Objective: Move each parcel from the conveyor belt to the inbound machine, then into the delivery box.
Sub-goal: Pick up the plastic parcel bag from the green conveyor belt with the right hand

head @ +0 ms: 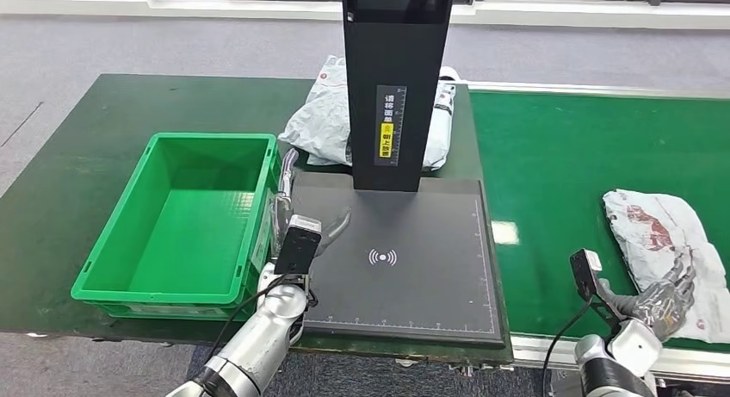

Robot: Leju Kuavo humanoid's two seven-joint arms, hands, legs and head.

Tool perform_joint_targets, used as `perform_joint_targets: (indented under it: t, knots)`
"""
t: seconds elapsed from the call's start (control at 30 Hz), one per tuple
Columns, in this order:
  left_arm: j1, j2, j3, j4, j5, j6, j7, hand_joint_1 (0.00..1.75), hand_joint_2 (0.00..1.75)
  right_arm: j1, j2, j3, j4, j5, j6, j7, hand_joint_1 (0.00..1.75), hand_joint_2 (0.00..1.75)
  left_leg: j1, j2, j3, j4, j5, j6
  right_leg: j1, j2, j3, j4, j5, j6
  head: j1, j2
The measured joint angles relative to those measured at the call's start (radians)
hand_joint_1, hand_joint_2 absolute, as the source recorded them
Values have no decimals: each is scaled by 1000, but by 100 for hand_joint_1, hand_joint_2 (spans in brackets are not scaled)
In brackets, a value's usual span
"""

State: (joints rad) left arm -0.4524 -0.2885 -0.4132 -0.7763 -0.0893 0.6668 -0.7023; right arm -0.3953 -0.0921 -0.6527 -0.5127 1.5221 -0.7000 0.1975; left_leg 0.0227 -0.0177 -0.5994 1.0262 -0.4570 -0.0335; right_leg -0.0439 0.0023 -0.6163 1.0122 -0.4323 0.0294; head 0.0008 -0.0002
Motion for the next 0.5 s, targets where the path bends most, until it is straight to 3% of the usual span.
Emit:
perform_joint_targets:
  t: [0.3, 0.5]
  knots:
    - [5, 7, 12, -13, 4, 8, 0, 0, 175, -23, -25, 46, 116, 1, 14, 94, 0, 175, 0, 0, -1, 0, 0, 0, 0, 0, 0, 0, 0, 0, 0, 0]
    - [29, 20, 29, -43, 4, 22, 0, 0, 175, -42, -31, 95, 154, 2, 45, 112, 0, 175, 0, 0, -1, 0, 0, 1, 0, 0, 0, 0, 0, 0, 0, 0]
